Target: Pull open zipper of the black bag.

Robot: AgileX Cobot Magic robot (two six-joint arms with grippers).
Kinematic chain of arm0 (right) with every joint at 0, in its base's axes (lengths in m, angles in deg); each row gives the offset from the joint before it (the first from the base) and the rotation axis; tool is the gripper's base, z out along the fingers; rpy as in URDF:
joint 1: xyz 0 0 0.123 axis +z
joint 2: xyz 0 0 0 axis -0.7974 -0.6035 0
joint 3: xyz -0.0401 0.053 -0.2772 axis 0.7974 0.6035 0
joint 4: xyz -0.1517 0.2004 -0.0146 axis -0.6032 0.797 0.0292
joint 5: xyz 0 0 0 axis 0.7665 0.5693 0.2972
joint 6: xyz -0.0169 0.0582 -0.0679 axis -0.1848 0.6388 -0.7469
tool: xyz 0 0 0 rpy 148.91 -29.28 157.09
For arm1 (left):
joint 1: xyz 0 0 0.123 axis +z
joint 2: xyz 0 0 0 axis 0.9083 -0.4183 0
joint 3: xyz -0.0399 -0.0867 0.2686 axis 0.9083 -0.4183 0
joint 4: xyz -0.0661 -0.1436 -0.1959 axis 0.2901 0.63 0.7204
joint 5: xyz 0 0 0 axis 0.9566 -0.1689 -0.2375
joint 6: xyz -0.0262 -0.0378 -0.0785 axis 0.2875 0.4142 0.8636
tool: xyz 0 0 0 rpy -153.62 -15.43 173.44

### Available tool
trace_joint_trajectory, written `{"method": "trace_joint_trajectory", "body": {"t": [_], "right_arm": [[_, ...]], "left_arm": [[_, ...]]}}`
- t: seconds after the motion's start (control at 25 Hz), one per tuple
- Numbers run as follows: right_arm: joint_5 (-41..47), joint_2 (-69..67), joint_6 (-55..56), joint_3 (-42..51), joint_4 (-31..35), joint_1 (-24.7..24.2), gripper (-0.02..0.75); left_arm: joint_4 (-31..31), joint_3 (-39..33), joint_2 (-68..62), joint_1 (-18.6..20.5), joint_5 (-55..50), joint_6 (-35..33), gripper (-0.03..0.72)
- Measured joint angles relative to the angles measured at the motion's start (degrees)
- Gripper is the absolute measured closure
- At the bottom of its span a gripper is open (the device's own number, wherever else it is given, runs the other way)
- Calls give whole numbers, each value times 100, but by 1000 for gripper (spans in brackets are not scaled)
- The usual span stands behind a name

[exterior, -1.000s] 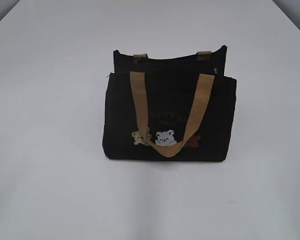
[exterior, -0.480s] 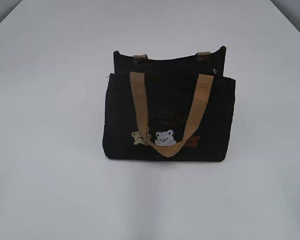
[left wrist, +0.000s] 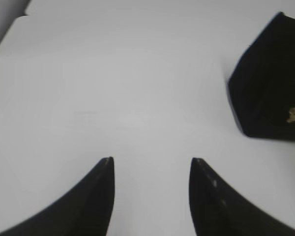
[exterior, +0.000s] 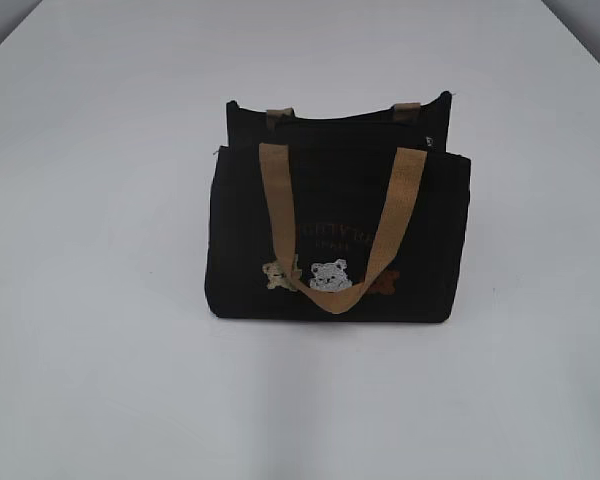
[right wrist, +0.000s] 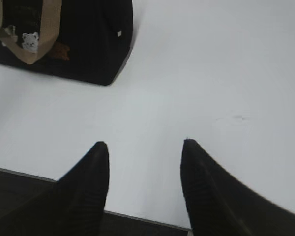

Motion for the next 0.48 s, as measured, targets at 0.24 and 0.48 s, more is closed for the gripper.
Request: {"method": "trace_joint_trajectory", "body": {"t": [0.24, 0.48], "right_arm": [[0, 0, 0, 0, 3, -228, 363], [0, 0, 5, 0, 3, -228, 364]], "left_arm": [[6, 0, 0, 535, 0, 0, 317], [56, 0, 0, 542, 0, 0, 317]]}}
